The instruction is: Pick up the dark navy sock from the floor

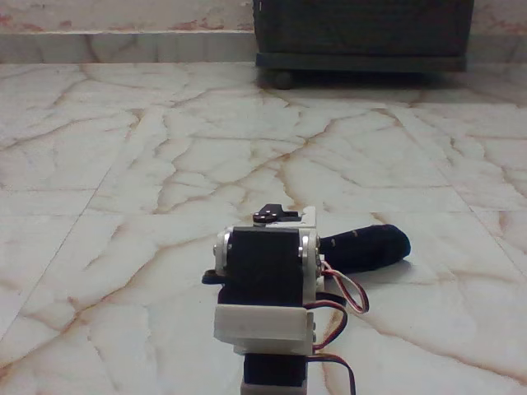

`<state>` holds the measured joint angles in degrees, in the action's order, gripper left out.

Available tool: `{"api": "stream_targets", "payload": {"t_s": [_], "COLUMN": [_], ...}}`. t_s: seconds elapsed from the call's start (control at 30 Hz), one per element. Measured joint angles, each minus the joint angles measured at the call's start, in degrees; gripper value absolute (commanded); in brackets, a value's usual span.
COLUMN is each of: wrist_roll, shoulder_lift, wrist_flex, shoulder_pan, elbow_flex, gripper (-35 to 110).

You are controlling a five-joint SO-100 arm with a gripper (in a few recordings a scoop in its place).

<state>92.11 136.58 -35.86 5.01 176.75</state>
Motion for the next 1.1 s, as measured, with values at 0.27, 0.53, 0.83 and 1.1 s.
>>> {"api": "stream_targets", "payload": {"t_s": [0.27,0.53,0.83,1.1], "wrist_roll": [-2.7,-2.8,-8.4,-22.7], "shoulder_lift": [1.0,0.9,-8.5,-23.6], "wrist_flex": [-0.9,-0.9,12.2,18.8], "shoulder_pan": [0.0,0.0,0.0,-0.8], "elbow_flex": [0.0,0.0,-11.7,-28.6], "gripper": [0,0,0,0]}}
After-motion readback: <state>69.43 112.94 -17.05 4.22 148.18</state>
